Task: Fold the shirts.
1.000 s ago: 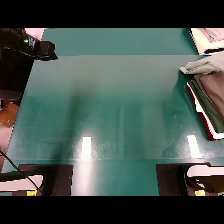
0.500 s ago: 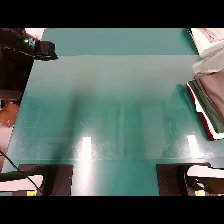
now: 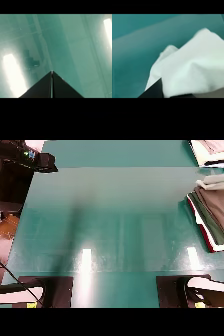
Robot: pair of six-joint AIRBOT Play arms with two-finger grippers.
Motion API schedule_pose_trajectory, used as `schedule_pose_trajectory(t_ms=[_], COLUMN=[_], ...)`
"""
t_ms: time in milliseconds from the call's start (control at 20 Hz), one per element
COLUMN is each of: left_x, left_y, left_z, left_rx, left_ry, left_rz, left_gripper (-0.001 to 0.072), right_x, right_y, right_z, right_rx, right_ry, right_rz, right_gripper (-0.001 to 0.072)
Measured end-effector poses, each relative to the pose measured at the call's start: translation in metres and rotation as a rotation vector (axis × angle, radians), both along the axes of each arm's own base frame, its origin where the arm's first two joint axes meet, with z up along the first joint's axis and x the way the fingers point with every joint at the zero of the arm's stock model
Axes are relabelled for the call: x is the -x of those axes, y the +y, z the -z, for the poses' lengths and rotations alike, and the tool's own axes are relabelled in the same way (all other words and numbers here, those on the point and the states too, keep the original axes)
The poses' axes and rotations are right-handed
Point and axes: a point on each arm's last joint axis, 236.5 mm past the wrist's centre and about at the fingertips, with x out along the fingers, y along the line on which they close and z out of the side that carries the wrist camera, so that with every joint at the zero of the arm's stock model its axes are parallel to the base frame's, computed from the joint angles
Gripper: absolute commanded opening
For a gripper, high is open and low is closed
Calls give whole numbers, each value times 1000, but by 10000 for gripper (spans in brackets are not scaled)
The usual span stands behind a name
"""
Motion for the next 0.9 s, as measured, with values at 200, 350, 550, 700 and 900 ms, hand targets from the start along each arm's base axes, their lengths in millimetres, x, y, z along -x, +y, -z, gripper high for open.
schedule_pose_trajectory(t_ms=[200, 350, 550, 700, 900], left_x=[0, 0, 0, 0, -1], left_y=[0, 0, 0, 0, 0], left_z=[0, 0, 0, 0, 0], left_rx=[-2, -7, -12, -14, -14], left_ry=[-1, -4, -8, -11, -14], left_rz=[3, 12, 20, 23, 23], left_gripper=[26, 26, 26, 26, 26], right_x=[45, 78, 117, 133, 97], right_y=[-12, -18, -24, -26, 11], right_z=[42, 69, 88, 89, 69], right_rx=[-76, -126, -180, -221, -320], right_ry=[219, 358, 456, 442, 284], right_rz=[96, 158, 242, 287, 172], right_gripper=[87, 408, 455, 448, 446])
